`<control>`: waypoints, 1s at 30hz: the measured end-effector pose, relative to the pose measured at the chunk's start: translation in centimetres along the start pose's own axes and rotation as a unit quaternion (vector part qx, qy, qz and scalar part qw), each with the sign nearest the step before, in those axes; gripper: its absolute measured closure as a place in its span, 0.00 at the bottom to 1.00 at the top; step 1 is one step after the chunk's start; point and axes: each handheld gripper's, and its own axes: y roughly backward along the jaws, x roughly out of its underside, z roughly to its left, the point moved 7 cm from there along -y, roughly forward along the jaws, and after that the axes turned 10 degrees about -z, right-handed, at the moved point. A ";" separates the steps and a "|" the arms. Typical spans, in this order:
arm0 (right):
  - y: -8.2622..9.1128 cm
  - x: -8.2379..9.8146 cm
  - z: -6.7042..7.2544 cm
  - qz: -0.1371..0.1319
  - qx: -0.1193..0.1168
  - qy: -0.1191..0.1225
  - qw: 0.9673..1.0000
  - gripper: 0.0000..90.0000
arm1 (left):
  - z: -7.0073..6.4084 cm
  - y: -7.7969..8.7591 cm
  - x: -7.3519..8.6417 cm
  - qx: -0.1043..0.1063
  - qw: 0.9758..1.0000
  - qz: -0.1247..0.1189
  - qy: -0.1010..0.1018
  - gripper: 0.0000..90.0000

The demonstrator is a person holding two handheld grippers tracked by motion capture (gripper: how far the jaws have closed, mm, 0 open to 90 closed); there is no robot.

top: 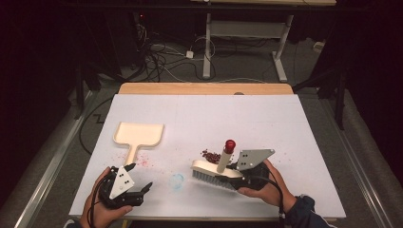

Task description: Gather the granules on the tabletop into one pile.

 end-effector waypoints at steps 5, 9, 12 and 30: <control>-1.5 1.0 -0.9 0.005 -0.023 -0.017 1.000 0.75 | 0.0 -0.1 0.0 0.002 1.000 0.000 -0.002 0.21; -2.1 1.0 -1.7 0.002 -0.025 -0.012 1.000 0.75 | 0.0 -0.1 0.0 0.002 1.000 0.001 -0.002 0.21; -2.3 1.1 -2.6 -0.001 -0.021 -0.011 1.000 0.75 | 0.0 0.0 0.0 0.001 1.000 -0.002 0.000 0.21; -2.9 1.0 -4.9 -0.002 -0.019 0.001 1.000 0.74 | 0.0 0.0 -0.1 0.002 1.000 -0.005 0.000 0.21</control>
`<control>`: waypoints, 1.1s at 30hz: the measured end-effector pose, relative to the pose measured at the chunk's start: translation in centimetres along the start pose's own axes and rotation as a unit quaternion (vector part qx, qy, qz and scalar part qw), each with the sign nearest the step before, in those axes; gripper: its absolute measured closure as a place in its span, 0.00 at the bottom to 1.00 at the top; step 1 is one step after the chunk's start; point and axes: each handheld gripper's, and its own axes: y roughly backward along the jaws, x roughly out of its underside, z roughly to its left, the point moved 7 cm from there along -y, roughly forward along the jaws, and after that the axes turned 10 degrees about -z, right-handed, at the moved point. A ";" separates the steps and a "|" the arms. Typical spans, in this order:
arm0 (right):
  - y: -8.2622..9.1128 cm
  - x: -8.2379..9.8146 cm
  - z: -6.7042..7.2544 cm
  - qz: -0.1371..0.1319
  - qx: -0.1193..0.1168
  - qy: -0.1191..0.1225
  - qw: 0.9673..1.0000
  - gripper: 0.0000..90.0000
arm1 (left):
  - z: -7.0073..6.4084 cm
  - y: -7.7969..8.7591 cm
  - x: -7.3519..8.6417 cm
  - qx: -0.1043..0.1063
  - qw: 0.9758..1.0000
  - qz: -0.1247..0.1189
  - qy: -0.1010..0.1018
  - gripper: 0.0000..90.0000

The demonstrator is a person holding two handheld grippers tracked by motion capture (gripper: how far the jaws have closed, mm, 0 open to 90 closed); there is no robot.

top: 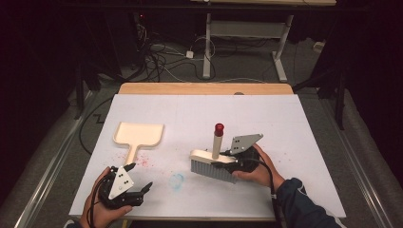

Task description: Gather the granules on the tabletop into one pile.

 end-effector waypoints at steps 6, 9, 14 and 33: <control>-0.1 -0.1 -0.5 0.003 0.003 0.007 1.000 0.74 | 0.0 0.0 0.0 0.000 1.000 0.000 -0.001 0.21; -0.2 -0.3 -0.8 0.003 0.006 0.015 1.000 0.74 | -0.1 0.0 0.0 0.000 1.000 0.001 -0.003 0.21; 0.1 -0.5 -0.9 0.001 0.010 0.018 1.000 0.75 | -0.1 0.0 0.0 0.001 1.000 0.001 -0.004 0.21; 4.7 -2.4 -2.3 -0.043 0.126 0.008 0.991 0.75 | 0.2 0.4 -0.2 -0.005 1.000 -0.006 -0.008 0.21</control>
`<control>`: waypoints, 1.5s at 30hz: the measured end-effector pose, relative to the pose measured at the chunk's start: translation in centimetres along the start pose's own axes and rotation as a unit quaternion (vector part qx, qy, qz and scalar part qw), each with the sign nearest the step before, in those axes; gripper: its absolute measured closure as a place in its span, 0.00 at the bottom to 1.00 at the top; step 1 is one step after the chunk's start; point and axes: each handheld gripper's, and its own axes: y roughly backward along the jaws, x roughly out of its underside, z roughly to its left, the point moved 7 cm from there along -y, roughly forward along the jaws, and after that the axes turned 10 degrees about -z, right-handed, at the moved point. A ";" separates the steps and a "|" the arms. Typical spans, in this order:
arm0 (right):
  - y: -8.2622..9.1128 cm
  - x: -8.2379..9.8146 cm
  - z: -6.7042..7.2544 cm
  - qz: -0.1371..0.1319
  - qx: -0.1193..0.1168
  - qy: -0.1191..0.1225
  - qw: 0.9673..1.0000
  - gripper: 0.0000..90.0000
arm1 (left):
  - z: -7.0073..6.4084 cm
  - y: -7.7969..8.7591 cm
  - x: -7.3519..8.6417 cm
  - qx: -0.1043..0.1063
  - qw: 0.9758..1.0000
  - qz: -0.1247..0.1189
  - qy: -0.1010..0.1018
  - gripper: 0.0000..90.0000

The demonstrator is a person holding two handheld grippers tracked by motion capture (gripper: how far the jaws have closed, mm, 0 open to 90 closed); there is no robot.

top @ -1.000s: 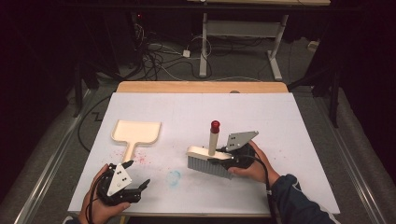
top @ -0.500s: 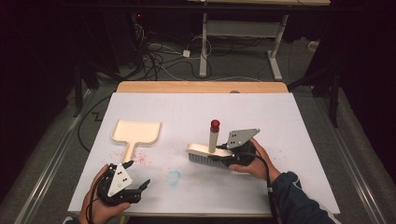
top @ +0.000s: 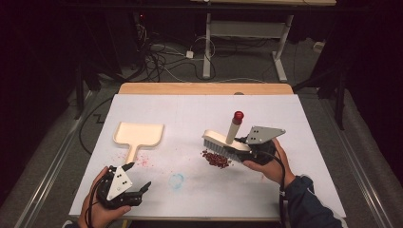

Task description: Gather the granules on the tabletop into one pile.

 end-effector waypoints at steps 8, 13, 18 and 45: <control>-1.4 0.4 -1.6 0.017 0.049 0.028 0.998 0.75 | 0.0 -0.1 0.1 0.001 1.000 0.001 0.000 0.21; -4.4 1.9 -3.0 0.040 0.071 0.053 0.995 0.75 | -0.1 -0.3 0.1 0.002 1.000 0.003 0.001 0.21; -6.1 2.9 -3.1 0.031 0.057 0.044 0.997 0.75 | -0.2 -0.4 0.2 0.002 1.000 0.006 -0.002 0.21; 0.5 3.1 -0.3 0.071 0.198 -0.030 0.977 0.75 | -0.6 -0.3 0.1 0.003 1.000 0.011 -0.011 0.21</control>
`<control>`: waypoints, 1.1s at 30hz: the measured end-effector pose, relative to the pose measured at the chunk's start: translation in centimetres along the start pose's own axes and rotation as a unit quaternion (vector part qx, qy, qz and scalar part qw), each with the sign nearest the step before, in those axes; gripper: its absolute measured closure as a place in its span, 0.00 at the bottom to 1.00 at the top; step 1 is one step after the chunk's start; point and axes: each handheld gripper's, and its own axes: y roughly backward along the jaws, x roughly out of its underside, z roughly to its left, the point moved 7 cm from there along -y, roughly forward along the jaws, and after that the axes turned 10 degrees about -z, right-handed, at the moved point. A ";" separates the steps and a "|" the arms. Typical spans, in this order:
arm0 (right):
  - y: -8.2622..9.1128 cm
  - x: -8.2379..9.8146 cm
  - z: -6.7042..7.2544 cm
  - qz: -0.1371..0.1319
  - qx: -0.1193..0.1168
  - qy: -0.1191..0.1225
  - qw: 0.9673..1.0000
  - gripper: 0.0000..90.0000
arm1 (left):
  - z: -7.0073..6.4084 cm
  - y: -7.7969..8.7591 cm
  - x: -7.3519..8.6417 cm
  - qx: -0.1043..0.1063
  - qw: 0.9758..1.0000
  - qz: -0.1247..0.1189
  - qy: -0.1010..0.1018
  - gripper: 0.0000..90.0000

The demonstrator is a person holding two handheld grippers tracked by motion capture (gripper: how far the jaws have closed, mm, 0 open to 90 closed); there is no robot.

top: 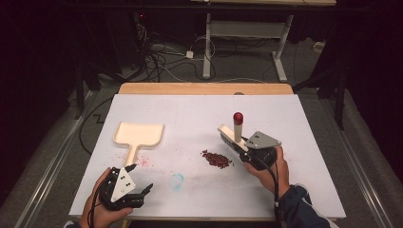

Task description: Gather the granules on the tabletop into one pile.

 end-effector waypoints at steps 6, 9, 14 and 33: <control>-0.7 0.9 1.2 0.033 0.054 -0.040 0.997 0.75 | -0.1 -0.2 -0.1 0.001 1.000 0.000 -0.001 0.21; -1.4 0.6 3.2 0.039 0.061 -0.034 0.997 0.75 | 0.0 -0.2 -0.1 0.000 1.000 -0.001 0.003 0.21; -2.6 -0.7 5.3 0.026 0.062 -0.040 0.997 0.75 | 0.0 -0.1 -0.2 -0.002 1.000 -0.003 0.005 0.21; 2.1 -1.9 -1.1 -0.028 0.032 -0.041 0.998 0.75 | 0.2 -0.1 0.0 -0.004 1.000 0.001 0.003 0.21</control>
